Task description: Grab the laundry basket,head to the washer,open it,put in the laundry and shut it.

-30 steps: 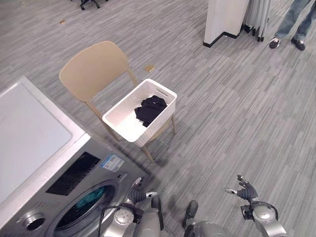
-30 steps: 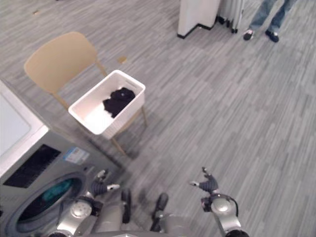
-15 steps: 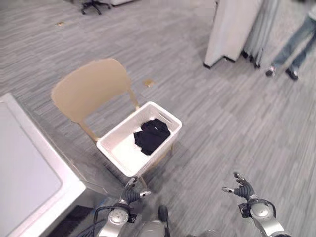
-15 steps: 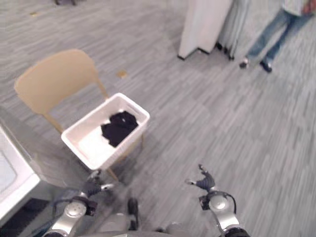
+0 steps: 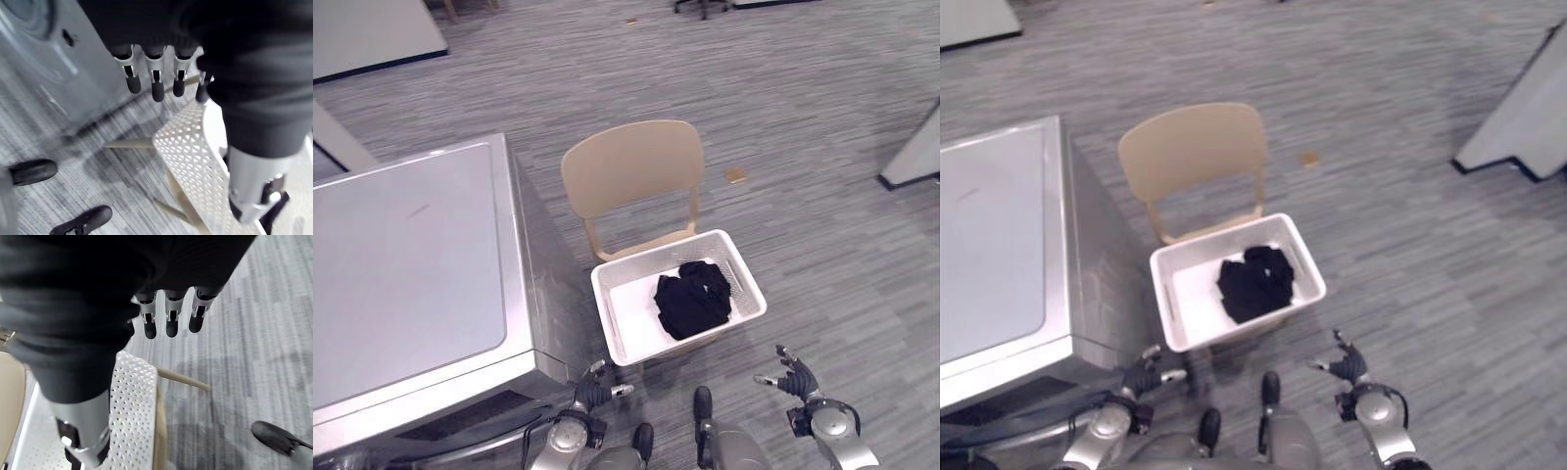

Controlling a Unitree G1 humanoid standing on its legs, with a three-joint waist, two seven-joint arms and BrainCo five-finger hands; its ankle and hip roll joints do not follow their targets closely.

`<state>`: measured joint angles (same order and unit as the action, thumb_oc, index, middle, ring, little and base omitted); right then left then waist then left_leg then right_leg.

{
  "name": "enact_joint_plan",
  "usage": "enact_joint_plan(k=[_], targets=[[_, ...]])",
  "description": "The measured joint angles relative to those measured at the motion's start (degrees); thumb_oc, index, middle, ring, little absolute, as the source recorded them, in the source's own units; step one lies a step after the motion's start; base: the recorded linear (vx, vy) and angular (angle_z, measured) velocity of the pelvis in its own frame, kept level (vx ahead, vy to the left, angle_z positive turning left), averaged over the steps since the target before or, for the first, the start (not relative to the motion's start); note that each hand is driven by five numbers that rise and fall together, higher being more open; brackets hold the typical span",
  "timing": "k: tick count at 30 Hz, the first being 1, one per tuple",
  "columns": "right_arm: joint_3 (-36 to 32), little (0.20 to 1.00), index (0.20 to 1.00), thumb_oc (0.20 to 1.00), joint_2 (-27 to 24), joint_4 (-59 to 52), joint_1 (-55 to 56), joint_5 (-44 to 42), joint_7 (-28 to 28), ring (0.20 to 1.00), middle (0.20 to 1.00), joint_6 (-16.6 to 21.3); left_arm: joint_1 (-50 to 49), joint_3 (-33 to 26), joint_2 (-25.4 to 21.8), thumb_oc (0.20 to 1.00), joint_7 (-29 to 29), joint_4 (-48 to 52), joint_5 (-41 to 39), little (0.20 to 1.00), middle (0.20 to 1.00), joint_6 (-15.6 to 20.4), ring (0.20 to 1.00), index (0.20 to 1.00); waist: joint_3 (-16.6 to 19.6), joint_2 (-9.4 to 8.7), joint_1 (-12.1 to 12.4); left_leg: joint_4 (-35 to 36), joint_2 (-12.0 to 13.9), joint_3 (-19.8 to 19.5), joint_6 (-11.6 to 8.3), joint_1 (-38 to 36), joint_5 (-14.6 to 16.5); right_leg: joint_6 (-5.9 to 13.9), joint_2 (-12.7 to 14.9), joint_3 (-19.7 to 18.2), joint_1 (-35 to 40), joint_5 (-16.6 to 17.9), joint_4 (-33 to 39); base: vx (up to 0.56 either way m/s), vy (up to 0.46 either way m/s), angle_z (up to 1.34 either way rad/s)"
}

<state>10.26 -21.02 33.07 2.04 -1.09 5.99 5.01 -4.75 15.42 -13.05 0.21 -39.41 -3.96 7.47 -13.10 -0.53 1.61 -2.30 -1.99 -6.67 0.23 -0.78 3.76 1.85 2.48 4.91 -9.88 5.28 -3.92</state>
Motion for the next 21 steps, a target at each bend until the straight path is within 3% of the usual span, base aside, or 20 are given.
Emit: enact_joint_plan(k=[3, 5, 6, 8, 12, 17, 21], targets=[[-0.57, 1.000, 1.000, 1.000, -1.44, -1.97, -1.63, 0.00, 0.03, 1.000, 1.000, 0.06, -0.02, -0.63, -0.46, 1.000, 0.20, -1.33, -0.32, 1.000, 1.000, -0.44, 1.000, 1.000, 0.03, 0.36, 0.44, -0.95, 2.06, 0.53, -0.68, -0.07, -0.58, -1.36, -1.33, 3.62, 3.71, 0.48, 3.57, 0.06, -0.041, 0.58], [-1.45, 1.000, 1.000, 1.000, -2.80, -3.84, -2.57, 0.02, 0.11, 1.000, 1.000, 0.27, 0.09, -0.71, -0.57, 1.000, 0.57, -1.53, -0.39, 1.000, 1.000, -0.47, 1.000, 1.000, 0.06, 0.08, 0.40, -0.93, 2.55, 3.01, -1.17, 0.18, -1.20, -2.29, -1.51, 4.99, 4.58, 1.09, 5.06, 0.12, 0.004, 0.68], [-2.48, 1.000, 1.000, 1.000, -4.48, -6.55, -2.99, 0.39, 0.31, 1.000, 1.000, 0.24, 1.33, -0.19, -0.24, 1.000, 0.12, -1.50, -0.37, 1.000, 1.000, -0.46, 1.000, 1.000, -0.26, -0.08, -0.32, -1.64, 2.63, 8.84, -1.66, 3.10, -1.39, -3.52, -0.39, 8.59, 5.89, 2.27, 8.39, 0.16, 0.027, 0.88], [-2.07, 1.000, 1.000, 1.000, -4.78, -6.87, -3.06, 1.24, 0.22, 1.000, 1.000, 0.08, 1.42, 0.01, -0.06, 1.000, -0.14, -1.03, -0.35, 1.000, 1.000, -0.39, 1.000, 1.000, -0.42, -0.26, -0.05, 0.41, 3.12, 10.87, -0.80, 3.56, -2.11, -3.48, -0.42, 9.45, 6.40, 1.56, 8.46, 0.20, 0.046, 0.51], [-0.33, 1.000, 1.000, 1.000, -6.40, -12.76, -3.06, 7.14, 0.14, 1.000, 1.000, 0.42, -1.58, 0.46, 1.26, 1.000, -0.71, -1.00, 0.13, 1.000, 1.000, -0.35, 1.000, 1.000, -0.55, -0.11, -0.04, 5.26, 2.95, 10.57, -0.41, 0.25, -5.49, -1.75, -0.36, 10.27, 8.70, 0.96, 8.49, 0.15, 0.037, 0.05], [2.19, 1.000, 1.000, 1.000, -7.68, -12.36, -4.22, 12.45, 0.09, 1.000, 1.000, 0.20, -2.41, 1.36, 1.79, 1.000, -1.21, -1.01, 0.17, 1.000, 1.000, -0.35, 1.000, 1.000, -0.19, -1.35, 0.96, 5.95, 2.25, 9.20, -0.24, 0.17, -5.52, -1.12, 0.37, 11.30, 9.09, 0.94, 8.49, 0.07, -0.018, 0.15], [8.59, 1.000, 1.000, 1.000, -11.21, -4.10, -10.73, 18.70, 0.29, 1.000, 1.000, 0.16, -2.14, -1.15, 0.21, 1.000, 0.06, -0.90, -0.37, 1.000, 1.000, -0.35, 1.000, 1.000, -0.08, -1.43, 4.81, 4.89, 2.37, 6.24, -0.30, 2.22, -5.84, -0.97, 0.28, 13.94, 8.75, 0.42, 8.49, -0.02, -0.059, 0.32]])
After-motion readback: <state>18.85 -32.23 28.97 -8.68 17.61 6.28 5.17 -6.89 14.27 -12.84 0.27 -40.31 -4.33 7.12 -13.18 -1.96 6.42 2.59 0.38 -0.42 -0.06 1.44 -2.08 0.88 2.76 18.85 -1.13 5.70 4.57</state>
